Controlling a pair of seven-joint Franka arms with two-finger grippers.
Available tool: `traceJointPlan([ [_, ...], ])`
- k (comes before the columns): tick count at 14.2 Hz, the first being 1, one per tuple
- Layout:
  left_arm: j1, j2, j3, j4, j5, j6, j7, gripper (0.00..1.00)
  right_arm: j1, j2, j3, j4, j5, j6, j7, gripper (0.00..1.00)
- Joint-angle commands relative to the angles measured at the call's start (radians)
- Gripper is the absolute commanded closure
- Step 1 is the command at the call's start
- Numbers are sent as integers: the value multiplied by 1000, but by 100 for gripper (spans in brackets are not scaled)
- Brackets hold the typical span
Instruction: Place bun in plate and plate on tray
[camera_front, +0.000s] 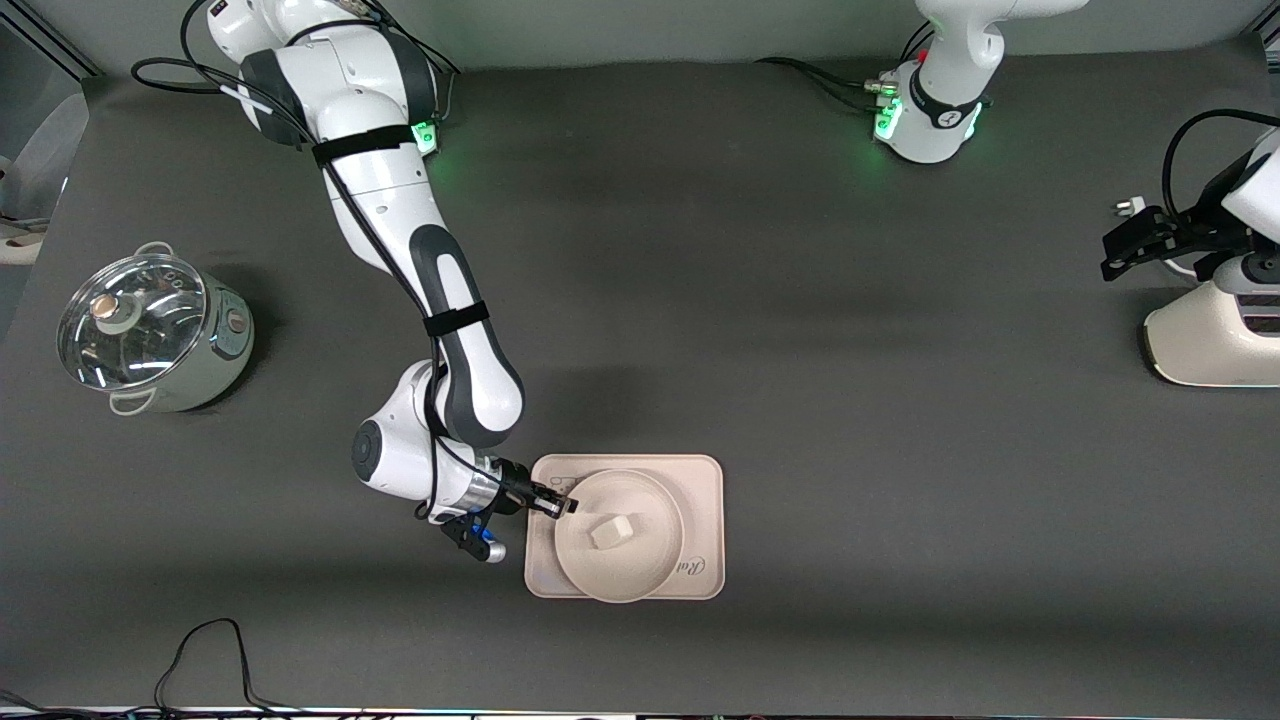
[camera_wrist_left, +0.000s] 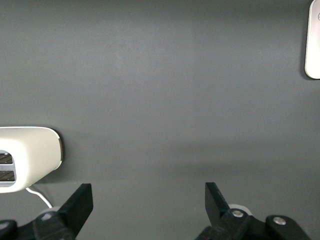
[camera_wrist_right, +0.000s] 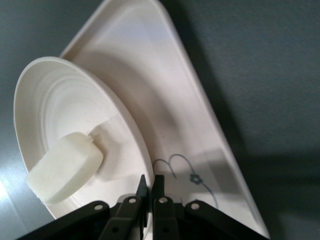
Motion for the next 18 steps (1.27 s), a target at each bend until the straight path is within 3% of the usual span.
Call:
traceJointPlan([
  [1,-7,-19,-1,-3,16,-28,0,0,11,-17,-8,-34,25,2,19,39],
  [2,-8,-22,-1,-4,14,-27,15,0,20,-23,-11,-40,23,2,27,0],
  [6,-10,-22,-3,-4,16,-16,-4,0,20,-98,-31,-47,-50,-24,57,0],
  [9,-8,-22,-9,-6,16,-25,12,0,9,-207,-115,-44,-203,-232,77,0],
  [11,-8,-21,-9,-5,16,-18,14,0,23,-289,-173,-44,-347,-350,73,0],
  [14,-2,-24,-3,-3,1,-25,12,0,20,-423,-181,-46,-647,-462,61,0],
  [18,-5,-24,-7,-5,14,-5,8,0,12,-576,-227,-43,-866,-623,-1,0],
])
